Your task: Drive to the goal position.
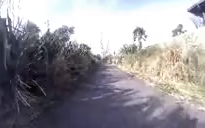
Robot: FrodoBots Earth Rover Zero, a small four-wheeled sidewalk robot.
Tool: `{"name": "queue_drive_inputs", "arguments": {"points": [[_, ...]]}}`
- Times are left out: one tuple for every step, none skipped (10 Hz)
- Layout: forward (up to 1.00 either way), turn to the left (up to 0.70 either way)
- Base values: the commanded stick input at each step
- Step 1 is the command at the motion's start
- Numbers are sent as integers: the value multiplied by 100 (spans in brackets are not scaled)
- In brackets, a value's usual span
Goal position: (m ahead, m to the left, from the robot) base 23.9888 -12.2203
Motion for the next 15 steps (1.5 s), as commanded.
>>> {"name": "queue_drive_inputs", "arguments": {"points": [[45,-10],[45,-27],[45,-27],[45,-27],[45,-27],[45,-27],[45,-27],[45,-27],[45,-27],[45,-27],[45,-27],[45,-27],[45,-27],[45,-27],[45,-27]]}}
